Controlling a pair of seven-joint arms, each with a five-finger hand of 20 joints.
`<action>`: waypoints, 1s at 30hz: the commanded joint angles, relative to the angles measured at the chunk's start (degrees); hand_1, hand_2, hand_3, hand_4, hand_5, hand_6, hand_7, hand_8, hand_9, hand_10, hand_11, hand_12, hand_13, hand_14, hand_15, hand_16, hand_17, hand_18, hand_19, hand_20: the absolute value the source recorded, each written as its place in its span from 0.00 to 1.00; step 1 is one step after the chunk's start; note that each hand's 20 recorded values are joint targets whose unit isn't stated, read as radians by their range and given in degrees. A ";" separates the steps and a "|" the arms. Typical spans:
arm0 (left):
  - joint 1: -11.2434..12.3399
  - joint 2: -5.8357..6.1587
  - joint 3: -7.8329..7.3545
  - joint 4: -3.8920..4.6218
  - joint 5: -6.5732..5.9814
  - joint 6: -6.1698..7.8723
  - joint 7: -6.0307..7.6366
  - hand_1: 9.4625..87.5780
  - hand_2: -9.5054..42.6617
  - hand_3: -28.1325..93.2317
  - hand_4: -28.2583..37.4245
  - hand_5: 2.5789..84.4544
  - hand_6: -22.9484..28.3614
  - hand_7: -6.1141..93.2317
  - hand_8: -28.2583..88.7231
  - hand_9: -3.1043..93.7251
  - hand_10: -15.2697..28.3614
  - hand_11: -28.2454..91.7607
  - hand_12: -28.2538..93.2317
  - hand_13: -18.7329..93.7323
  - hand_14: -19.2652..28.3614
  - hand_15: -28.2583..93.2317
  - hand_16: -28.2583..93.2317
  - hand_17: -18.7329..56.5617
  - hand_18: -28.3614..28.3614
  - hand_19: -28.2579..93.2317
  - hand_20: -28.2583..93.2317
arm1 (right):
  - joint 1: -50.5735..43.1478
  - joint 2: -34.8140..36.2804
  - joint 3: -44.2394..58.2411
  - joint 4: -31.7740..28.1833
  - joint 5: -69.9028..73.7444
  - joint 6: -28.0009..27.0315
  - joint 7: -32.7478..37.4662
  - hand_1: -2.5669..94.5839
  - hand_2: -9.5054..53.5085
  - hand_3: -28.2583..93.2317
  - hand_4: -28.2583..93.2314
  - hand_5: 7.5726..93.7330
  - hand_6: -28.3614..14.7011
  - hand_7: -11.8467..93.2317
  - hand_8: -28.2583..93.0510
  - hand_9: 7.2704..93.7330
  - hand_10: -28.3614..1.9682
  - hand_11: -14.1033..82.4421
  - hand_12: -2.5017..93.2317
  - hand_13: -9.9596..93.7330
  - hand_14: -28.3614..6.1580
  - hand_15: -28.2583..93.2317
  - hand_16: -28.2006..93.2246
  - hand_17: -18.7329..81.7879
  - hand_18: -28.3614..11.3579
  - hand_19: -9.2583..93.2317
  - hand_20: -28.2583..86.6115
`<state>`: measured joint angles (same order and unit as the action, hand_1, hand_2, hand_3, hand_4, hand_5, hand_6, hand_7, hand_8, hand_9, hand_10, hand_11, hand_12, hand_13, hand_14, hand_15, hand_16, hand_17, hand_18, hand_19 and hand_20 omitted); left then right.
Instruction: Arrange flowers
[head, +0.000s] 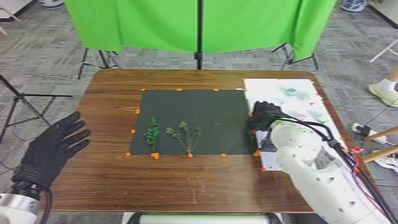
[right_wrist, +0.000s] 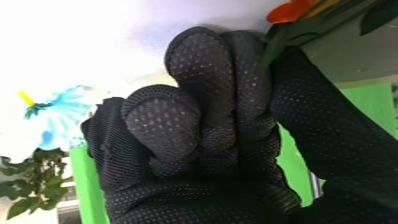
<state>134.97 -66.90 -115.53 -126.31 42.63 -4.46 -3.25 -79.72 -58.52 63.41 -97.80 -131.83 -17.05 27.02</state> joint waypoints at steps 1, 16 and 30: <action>0.49 -0.66 0.14 0.41 0.22 -0.16 -0.48 0.22 0.16 0.82 0.02 0.33 0.50 0.30 0.13 0.24 0.58 0.48 0.34 0.30 0.67 0.59 0.21 0.11 0.84 0.61 0.31 | -2.91 0.91 -0.04 -0.94 -1.86 4.12 -2.37 0.43 0.11 1.00 0.18 1.00 0.28 0.50 0.21 0.92 0.61 0.50 0.41 0.86 0.67 0.81 0.50 0.68 0.23 1.00 0.77; 0.77 -0.58 0.07 0.21 0.13 0.08 -0.33 0.22 0.17 0.82 0.01 0.33 0.50 0.30 0.13 0.24 0.58 0.48 0.34 0.30 0.67 0.60 0.21 0.12 0.84 0.61 0.31 | -1.70 1.63 1.90 -5.18 -0.81 6.51 -3.29 0.43 0.13 1.00 0.19 1.00 0.25 0.51 0.19 0.92 0.60 0.53 0.40 0.86 0.66 0.83 0.51 0.68 0.22 1.00 0.79; 0.67 -0.52 0.07 0.22 0.17 -0.02 -0.45 0.22 0.17 0.82 0.02 0.33 0.51 0.30 0.13 0.24 0.58 0.48 0.34 0.30 0.67 0.60 0.21 0.12 0.84 0.61 0.31 | -1.37 -0.94 0.77 -10.89 0.76 6.75 -3.32 0.43 0.14 1.00 0.19 1.00 0.25 0.53 0.17 0.92 0.61 0.53 0.40 0.86 0.65 0.84 0.50 0.69 0.22 1.00 0.80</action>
<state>135.06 -67.08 -115.55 -126.33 42.63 -4.45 -3.20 -81.01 -57.57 65.06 -104.93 -130.94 -11.03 24.25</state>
